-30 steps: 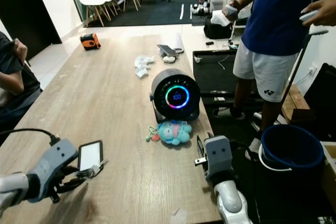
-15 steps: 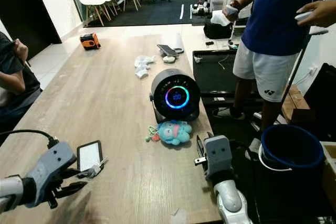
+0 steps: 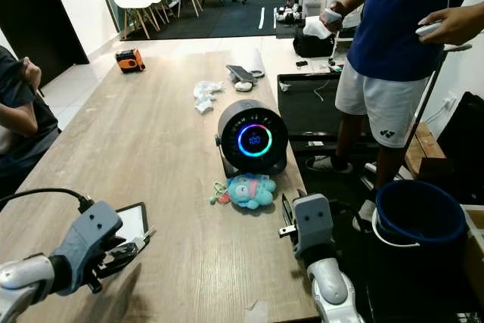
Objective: Hang keys on a hook
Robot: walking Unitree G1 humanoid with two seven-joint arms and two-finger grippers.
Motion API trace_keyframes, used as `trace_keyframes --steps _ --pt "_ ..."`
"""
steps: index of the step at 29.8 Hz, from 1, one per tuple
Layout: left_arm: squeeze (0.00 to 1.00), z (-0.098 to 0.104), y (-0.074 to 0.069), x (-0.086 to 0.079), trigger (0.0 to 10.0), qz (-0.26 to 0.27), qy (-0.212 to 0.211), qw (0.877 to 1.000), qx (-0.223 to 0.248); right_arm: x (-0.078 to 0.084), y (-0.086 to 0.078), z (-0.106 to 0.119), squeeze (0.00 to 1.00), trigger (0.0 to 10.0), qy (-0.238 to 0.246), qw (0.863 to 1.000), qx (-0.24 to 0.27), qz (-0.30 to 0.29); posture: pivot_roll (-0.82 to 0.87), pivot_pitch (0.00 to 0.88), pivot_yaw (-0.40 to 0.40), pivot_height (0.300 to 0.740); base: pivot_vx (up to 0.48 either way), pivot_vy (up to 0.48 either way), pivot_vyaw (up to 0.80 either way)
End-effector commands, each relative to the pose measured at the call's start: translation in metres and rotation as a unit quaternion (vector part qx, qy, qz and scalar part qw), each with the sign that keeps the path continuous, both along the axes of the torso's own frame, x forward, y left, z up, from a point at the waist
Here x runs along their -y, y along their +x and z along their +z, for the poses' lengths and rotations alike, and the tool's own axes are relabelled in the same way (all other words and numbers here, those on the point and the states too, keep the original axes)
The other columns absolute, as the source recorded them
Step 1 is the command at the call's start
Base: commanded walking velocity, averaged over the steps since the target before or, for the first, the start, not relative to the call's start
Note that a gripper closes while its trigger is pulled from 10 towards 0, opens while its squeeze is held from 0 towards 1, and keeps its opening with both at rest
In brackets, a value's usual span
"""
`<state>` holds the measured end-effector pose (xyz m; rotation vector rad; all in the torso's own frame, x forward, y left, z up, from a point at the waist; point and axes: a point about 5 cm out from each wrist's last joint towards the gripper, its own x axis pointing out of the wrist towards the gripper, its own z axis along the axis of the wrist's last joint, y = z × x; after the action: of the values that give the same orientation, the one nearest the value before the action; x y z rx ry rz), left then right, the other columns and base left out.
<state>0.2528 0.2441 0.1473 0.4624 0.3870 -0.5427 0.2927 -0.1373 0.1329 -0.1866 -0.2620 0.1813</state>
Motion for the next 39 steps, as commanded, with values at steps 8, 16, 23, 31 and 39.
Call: trace_keyframes --steps 8,16,23,31,39 --pt "0.00 -0.012 -0.003 0.000 4.3 0.008 0.001 1.000 -0.018 0.000 -0.004 -0.005 0.00 10.0 0.004 1.000 -0.010 -0.002 0.07 0.158 0.102 0.740 0.000 0.000 0.00" --pt "0.00 -0.017 -0.003 0.006 4.3 0.011 -0.005 1.000 -0.020 -0.001 -0.003 -0.005 0.00 10.0 0.004 1.000 -0.011 0.000 0.07 0.160 0.099 0.740 0.000 0.000 0.00" --pt "1.00 -0.015 -0.001 0.003 10.0 0.017 -0.004 1.000 -0.015 -0.001 -0.004 -0.005 0.00 10.0 0.003 1.000 -0.011 0.000 0.07 0.160 0.098 0.740 0.000 0.000 0.00" --pt "0.45 -0.015 0.000 0.000 10.0 0.026 0.007 1.000 -0.012 -0.001 -0.004 -0.005 0.00 10.0 0.004 1.000 -0.011 0.001 0.07 0.161 0.099 0.740 0.000 0.000 0.00" --pt "0.00 -0.020 -0.003 -0.001 4.5 0.022 0.008 0.999 -0.023 -0.001 -0.003 -0.005 0.00 10.0 0.004 1.000 -0.011 0.000 0.07 0.161 0.100 0.740 0.000 0.000 0.00"
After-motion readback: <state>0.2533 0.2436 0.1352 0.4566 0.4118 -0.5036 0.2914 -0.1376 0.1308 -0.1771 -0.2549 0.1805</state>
